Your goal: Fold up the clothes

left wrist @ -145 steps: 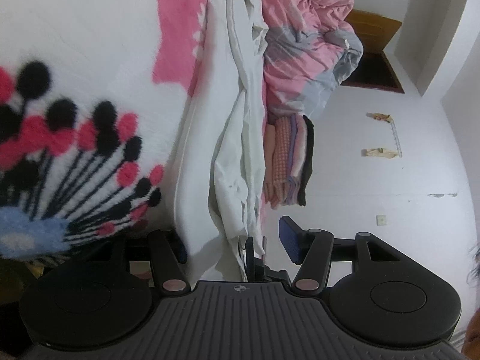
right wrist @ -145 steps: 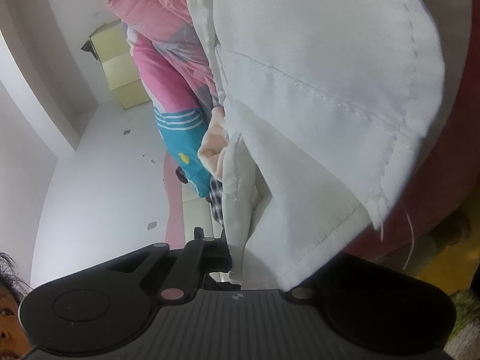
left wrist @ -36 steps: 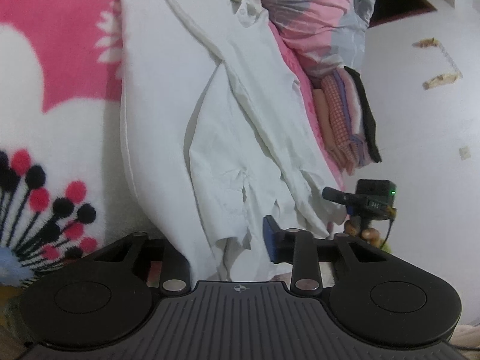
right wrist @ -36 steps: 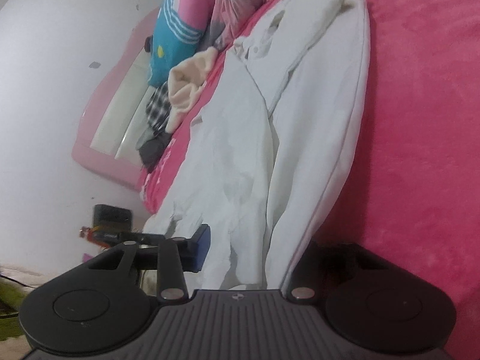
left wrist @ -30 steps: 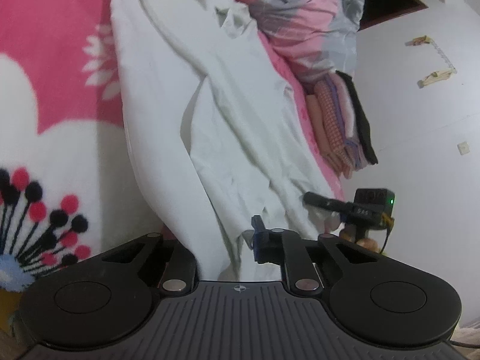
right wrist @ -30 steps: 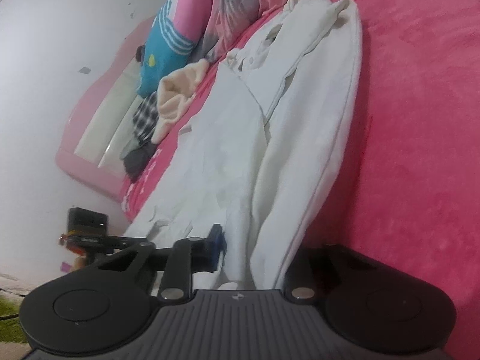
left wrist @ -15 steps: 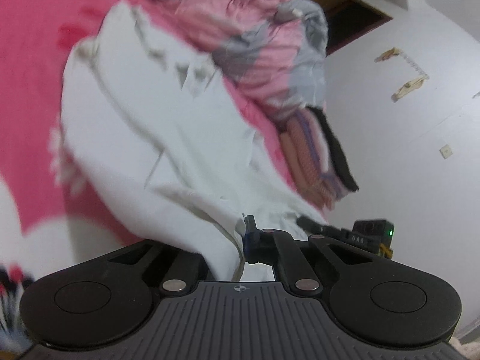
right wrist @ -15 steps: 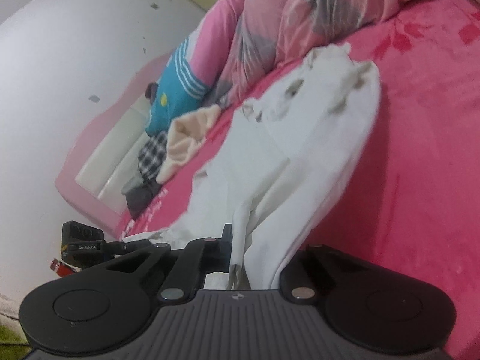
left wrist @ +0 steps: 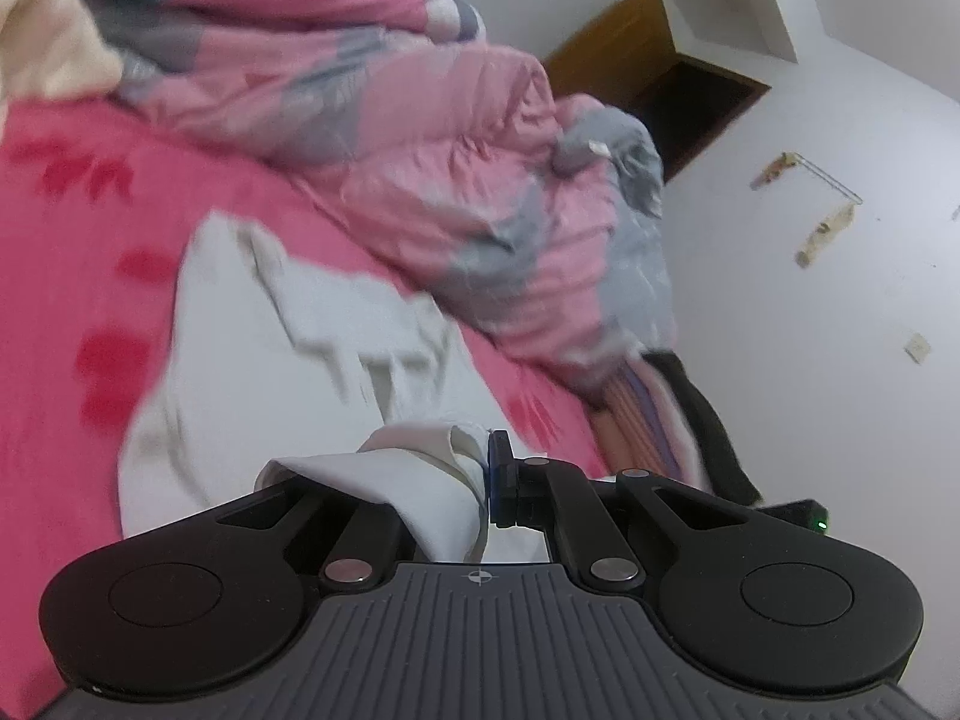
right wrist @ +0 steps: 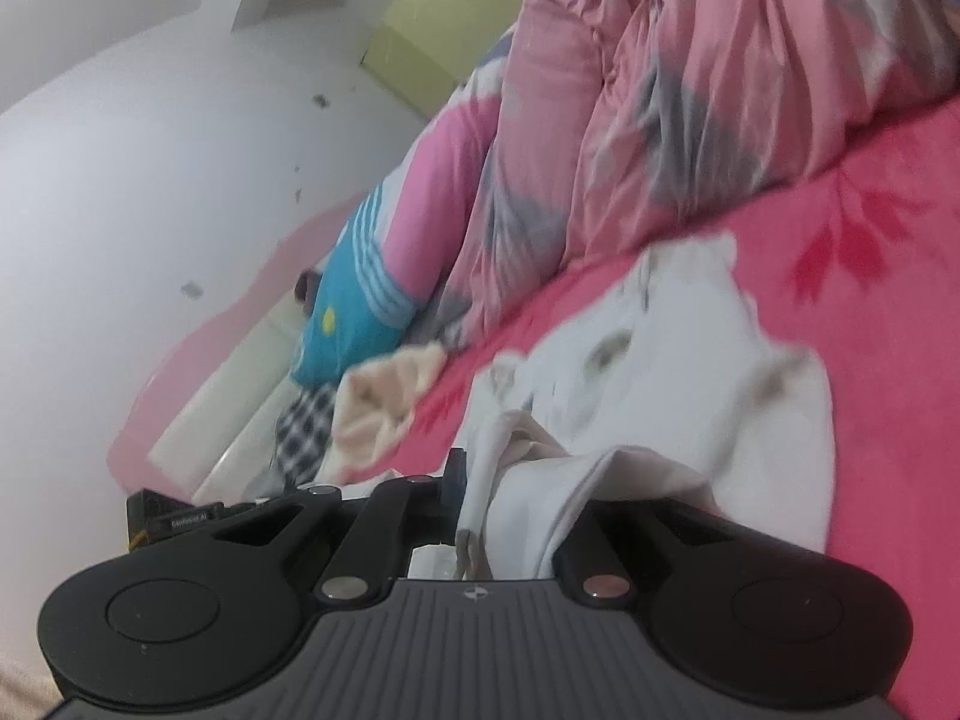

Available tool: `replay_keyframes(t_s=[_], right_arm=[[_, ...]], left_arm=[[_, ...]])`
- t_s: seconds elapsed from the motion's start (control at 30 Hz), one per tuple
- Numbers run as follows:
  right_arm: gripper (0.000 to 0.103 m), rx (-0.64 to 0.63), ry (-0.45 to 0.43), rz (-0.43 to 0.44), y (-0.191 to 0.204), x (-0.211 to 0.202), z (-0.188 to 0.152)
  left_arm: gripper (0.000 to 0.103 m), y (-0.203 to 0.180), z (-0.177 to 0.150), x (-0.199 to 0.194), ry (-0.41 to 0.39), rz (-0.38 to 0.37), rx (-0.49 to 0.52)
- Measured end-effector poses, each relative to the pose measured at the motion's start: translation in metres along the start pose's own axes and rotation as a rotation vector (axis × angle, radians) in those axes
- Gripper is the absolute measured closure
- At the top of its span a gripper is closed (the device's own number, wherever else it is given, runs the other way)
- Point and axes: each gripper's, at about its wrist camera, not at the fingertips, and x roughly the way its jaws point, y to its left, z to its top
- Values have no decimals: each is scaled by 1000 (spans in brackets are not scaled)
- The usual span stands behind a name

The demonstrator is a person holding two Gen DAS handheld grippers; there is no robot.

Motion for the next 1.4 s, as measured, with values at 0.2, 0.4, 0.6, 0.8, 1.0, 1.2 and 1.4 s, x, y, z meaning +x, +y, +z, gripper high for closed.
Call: replay_keyframes(t_s=[0.2,0.4,0.6,0.8,1.0,1.2,1.4], right_arm=[[98,38,-14,-22,-36,62,44],[98,152,5,-60,-90,116,56],[98,291,58,-132,-134,146,45],[38,501,22,-72,-139,120,51],[21,778,-97,-68,-139,79,30],[11,892,-322,-39,-118,22,-19],[6,948,-379,102,-84,-26,-90]], left_arm=[[100,42,30,46,-2,67,-28],[100,87,54,92,6,139,-68],[92,121,49,108,29,217,-152],[39,119,59,85,13,208,-276],[29,96,66,44,-13,187,-328],[22,59,66,-13,-58,176,-288],[21,9,73,-84,-103,187,-149]])
